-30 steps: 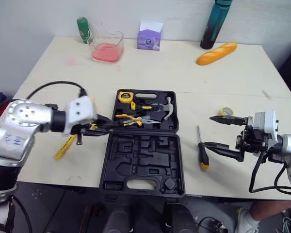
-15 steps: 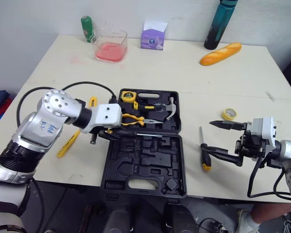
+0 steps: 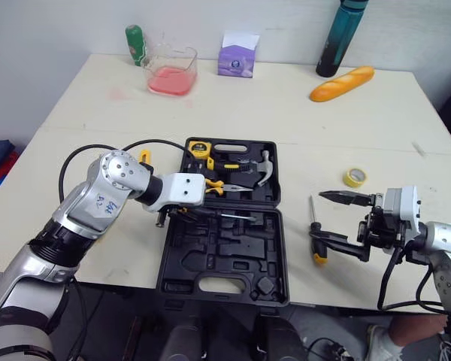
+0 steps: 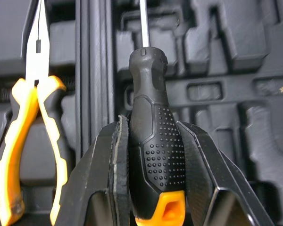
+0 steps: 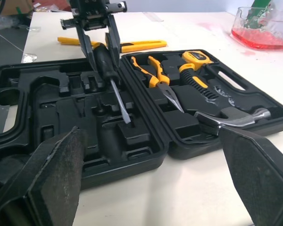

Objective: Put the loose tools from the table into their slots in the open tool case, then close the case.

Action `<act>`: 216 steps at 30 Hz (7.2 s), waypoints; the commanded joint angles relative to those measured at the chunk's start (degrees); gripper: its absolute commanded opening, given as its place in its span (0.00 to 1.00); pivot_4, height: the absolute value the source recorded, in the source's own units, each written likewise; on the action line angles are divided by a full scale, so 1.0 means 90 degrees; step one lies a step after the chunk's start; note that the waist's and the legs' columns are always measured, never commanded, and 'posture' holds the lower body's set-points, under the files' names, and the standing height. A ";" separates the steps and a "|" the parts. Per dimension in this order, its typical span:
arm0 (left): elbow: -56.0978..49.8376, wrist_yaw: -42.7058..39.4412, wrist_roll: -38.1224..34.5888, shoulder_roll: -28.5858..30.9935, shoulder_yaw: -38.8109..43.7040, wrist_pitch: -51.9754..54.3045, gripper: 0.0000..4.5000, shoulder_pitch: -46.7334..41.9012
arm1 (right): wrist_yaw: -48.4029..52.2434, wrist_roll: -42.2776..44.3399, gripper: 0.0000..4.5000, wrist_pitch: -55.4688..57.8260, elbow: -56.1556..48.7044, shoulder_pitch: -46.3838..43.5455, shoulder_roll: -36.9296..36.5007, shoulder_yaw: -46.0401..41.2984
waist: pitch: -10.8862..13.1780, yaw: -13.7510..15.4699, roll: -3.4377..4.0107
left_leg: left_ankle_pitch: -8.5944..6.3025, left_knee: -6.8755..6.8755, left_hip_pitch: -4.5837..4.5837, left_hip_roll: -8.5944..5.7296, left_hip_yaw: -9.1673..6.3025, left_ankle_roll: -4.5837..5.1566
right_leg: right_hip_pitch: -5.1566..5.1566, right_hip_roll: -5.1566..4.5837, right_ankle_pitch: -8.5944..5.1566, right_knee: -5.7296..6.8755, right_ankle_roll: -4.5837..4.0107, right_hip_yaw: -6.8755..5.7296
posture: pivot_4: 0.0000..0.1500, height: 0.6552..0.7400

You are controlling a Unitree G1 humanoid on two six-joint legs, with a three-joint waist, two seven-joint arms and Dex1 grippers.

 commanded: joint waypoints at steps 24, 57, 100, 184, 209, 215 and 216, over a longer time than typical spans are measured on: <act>0.0857 -0.0275 0.0326 -0.0360 0.0155 -0.0782 0.24 -0.0181 | -0.0363 0.0114 1.00 0.0021 -0.0625 0.0230 0.0045 -0.0034 | 0.0000 0.0005 0.0000 | 0.0000 0.0008 0.0006 0.0000 -0.0004 0.0000 | 0.0009 0.0000 0.0000 0.0005 -0.0001 -0.0002 | 1.00 1.00; 0.0438 0.0799 -0.2176 -0.1380 0.2328 -0.0846 0.10 0.1402 | -0.0385 0.0076 1.00 0.0126 -0.0525 0.0040 0.0028 -0.0002 | 0.0000 0.0009 0.0000 | -0.0002 0.0011 0.0008 0.0002 -0.0007 0.0001 | 0.0014 -0.0001 0.0002 0.0002 -0.0002 -0.0003 | 1.00 1.00; 0.2033 0.1550 -0.0112 -0.1359 0.0507 -0.0832 0.00 0.1924 | -0.0542 -0.0003 1.00 0.0046 -0.0529 0.0121 0.0125 0.0098 | -0.0201 0.0005 0.0071 | -0.0053 -0.0012 0.0138 0.0020 -0.0007 0.0002 | 0.0149 0.0007 -0.0001 -0.0067 -0.0004 0.0001 | 1.00 1.00; -0.1631 0.1326 -0.4343 0.0318 0.4408 -0.0063 1.00 0.3801 | -0.4407 0.2787 1.00 0.5690 -0.2426 0.1173 -0.1039 -0.2346 | -0.0060 -0.0036 0.0116 | -0.0059 -0.0007 0.0013 0.0033 0.0007 0.0000 | 0.0021 0.0022 0.0007 -0.0057 -0.0005 0.0012 | 1.00 1.00; -0.2526 0.1168 -0.4707 0.0233 0.3762 0.0654 1.00 0.3584 | -0.8567 0.4025 1.00 0.7359 -0.3138 0.0660 0.0156 -0.0682 | -0.0059 0.0005 0.0113 | -0.0058 -0.0007 0.0005 0.0035 0.0009 0.0000 | 0.0018 0.0033 0.0007 -0.0067 -0.0005 0.0010 | 1.00 1.00; -0.2570 0.1028 -0.4720 0.0218 0.3595 0.0623 1.00 0.3468 | -0.8940 0.4117 0.95 0.7530 -0.3149 0.0704 0.0255 -0.0414 | -0.0063 0.0006 0.0106 | -0.0058 -0.0008 0.0004 0.0035 0.0009 0.0000 | 0.0019 0.0036 0.0007 -0.0072 -0.0005 0.0010 | 1.00 1.00; -0.2589 0.1025 -0.4725 0.0213 0.3575 0.0628 1.00 0.3468 | -0.9006 0.4121 0.89 0.7536 -0.3134 0.0714 0.0271 -0.0406 | -0.0063 0.0006 0.0106 | -0.0058 -0.0008 0.0004 0.0035 0.0009 0.0000 | 0.0019 0.0036 0.0007 -0.0073 -0.0005 0.0010 | 1.00 1.00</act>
